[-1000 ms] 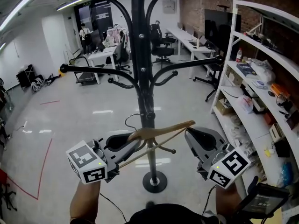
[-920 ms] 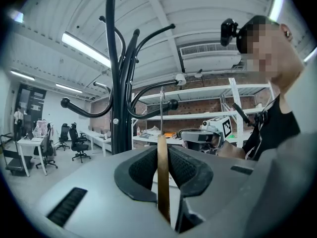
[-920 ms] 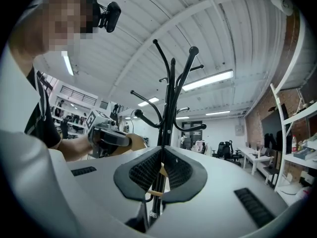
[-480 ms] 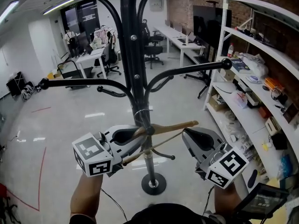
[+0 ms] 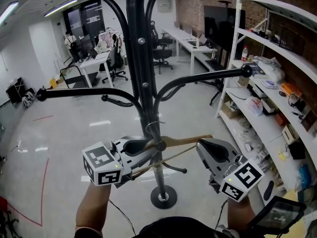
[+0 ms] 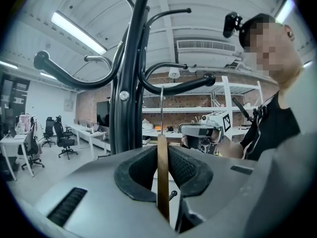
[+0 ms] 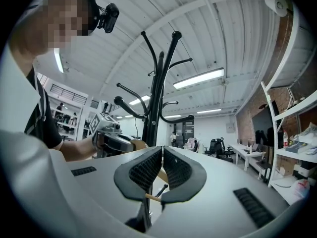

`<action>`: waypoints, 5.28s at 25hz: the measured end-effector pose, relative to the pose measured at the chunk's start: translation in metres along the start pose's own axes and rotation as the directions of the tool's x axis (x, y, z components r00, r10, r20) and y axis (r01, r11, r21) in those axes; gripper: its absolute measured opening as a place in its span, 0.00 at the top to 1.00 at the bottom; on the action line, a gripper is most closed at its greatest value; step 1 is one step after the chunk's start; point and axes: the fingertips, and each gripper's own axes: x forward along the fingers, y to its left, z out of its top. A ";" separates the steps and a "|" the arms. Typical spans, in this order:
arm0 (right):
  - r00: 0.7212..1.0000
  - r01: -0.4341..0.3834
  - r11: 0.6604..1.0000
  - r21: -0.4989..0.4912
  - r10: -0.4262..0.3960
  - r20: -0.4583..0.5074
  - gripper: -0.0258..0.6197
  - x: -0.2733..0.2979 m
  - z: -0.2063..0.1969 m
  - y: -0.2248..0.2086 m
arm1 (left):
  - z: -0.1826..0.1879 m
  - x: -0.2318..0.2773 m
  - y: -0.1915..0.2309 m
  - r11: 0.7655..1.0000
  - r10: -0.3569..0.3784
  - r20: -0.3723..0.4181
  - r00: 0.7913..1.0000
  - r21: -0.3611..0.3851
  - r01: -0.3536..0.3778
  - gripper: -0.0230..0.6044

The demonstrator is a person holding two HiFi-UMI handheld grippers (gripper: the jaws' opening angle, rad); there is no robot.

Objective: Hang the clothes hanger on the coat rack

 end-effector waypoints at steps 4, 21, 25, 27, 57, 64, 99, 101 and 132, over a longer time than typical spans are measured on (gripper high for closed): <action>1.000 0.002 1.000 0.009 -0.002 -0.004 0.95 0.002 -0.003 -0.004 | -0.001 0.000 0.003 1.000 -0.002 -0.007 1.000 0.007 0.002 0.88; 1.000 -0.024 1.000 0.005 0.024 -0.007 0.95 0.005 -0.004 0.000 | -0.001 -0.003 0.002 1.000 -0.007 0.037 0.999 0.025 0.006 0.88; 1.000 -0.025 1.000 0.004 0.025 -0.008 0.95 0.004 -0.002 -0.002 | -0.001 -0.003 0.007 0.997 0.033 0.044 0.999 0.071 -0.036 0.88; 0.999 -0.032 0.999 0.001 0.032 -0.009 0.95 0.003 -0.001 -0.002 | 0.001 -0.005 0.010 0.996 0.045 0.067 0.997 0.068 -0.049 0.87; 0.982 -0.186 0.974 0.127 0.189 -0.012 0.95 -0.126 -0.013 0.067 | -0.027 -0.130 -0.201 0.829 0.557 0.378 0.739 -0.198 -0.524 0.96; 0.987 -0.155 0.979 0.130 0.160 -0.028 0.95 -0.158 -0.013 0.143 | -0.050 -0.175 -0.271 0.868 0.497 0.377 0.782 -0.220 -0.445 0.96; 0.984 -0.112 0.971 0.211 0.138 -0.116 0.95 -0.546 -0.016 0.308 | -0.114 -0.169 -0.669 0.804 0.557 0.085 0.826 -0.306 -0.510 0.96; 0.986 -0.118 0.968 0.222 0.141 -0.093 0.95 -0.559 -0.007 0.317 | -0.106 -0.174 -0.691 0.802 0.561 0.085 0.823 -0.301 -0.516 0.96; 0.986 -0.110 0.983 0.146 0.127 -0.109 0.95 -0.845 0.045 0.543 | -0.129 -0.295 -1.033 0.750 0.645 0.145 0.750 -0.311 -0.584 0.96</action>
